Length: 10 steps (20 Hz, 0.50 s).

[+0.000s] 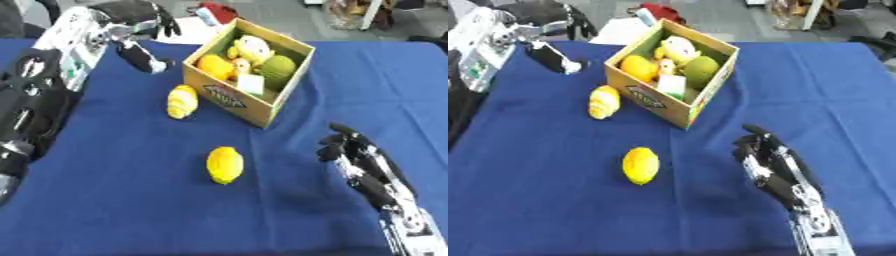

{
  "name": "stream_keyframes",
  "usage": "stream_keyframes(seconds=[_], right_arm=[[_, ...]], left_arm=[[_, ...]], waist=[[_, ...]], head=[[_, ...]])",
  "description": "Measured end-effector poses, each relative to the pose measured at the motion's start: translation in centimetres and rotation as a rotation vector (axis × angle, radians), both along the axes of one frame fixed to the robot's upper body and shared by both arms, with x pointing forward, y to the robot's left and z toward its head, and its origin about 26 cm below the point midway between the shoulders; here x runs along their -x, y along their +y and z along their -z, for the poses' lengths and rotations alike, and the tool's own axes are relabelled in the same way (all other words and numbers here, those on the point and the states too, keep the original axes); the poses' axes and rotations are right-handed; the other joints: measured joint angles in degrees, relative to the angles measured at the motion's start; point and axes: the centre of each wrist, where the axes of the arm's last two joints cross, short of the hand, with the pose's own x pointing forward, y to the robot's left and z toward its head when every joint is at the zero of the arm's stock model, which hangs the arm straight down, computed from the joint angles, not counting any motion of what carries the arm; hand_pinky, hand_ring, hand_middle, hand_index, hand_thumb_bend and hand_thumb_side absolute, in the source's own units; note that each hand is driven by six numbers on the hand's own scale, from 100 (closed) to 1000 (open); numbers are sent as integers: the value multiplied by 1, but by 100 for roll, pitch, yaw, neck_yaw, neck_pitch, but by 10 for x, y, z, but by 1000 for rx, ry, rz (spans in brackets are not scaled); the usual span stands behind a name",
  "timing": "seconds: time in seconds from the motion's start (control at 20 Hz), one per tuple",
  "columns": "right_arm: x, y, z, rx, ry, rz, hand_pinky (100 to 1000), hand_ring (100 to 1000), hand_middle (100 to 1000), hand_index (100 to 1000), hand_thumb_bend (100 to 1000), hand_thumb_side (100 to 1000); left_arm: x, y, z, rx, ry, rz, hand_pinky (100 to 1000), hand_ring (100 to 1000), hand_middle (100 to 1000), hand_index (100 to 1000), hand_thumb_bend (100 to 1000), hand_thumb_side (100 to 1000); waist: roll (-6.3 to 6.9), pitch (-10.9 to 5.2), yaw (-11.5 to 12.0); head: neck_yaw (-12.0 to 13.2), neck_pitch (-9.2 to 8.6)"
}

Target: Pick up objects on the table and place them in the box.

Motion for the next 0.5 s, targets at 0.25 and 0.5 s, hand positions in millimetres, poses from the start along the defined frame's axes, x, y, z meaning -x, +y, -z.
stream_keyframes(seconds=[0.25,0.5], right_arm=[[0,0,0,0,0,0,639,647,660,892,100,412],[0,0,0,0,0,0,639,647,660,892,100,414]], left_arm=[[-6,2,23,-21,145,-13,733,678,740,870,241,468],[-16,-6,54,14,226,-24,751,709,772,888,281,486]], waist=[[0,0,-15],[0,0,-60]], head=[[6,0],[25,1]])
